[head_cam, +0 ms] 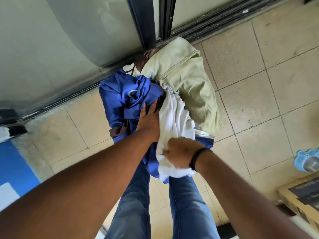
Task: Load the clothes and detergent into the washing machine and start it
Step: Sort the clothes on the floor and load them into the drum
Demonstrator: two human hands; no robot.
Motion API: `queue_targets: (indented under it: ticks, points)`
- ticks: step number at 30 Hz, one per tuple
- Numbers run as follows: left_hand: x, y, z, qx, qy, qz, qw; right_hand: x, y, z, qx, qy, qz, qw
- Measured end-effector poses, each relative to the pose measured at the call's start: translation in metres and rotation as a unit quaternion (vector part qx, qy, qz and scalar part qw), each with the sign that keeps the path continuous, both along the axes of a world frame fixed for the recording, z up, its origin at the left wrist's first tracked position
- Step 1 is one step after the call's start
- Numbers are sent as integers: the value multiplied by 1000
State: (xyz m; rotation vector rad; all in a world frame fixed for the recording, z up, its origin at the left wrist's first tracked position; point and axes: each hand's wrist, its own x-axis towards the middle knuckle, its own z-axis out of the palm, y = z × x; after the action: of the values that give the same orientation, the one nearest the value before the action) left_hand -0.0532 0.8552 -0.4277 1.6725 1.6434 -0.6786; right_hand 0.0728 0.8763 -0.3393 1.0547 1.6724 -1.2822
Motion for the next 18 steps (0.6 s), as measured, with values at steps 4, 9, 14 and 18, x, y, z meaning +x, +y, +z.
queue_targets:
  ticks: [4,9,14,18]
  points:
    - [0,-8,-12,11,-35,7,999,-15,51,-6,257,7,-182,949]
    - [1,-12,-13,47,-31,22,998,-39,79,-67,206,-59,-240,947]
    - [-3,-8,-13,13,-42,31,999,-40,77,-95,235,-64,-209,947]
    - [-10,0,-13,-28,-69,43,996,-26,55,-30,335,106,-251,902]
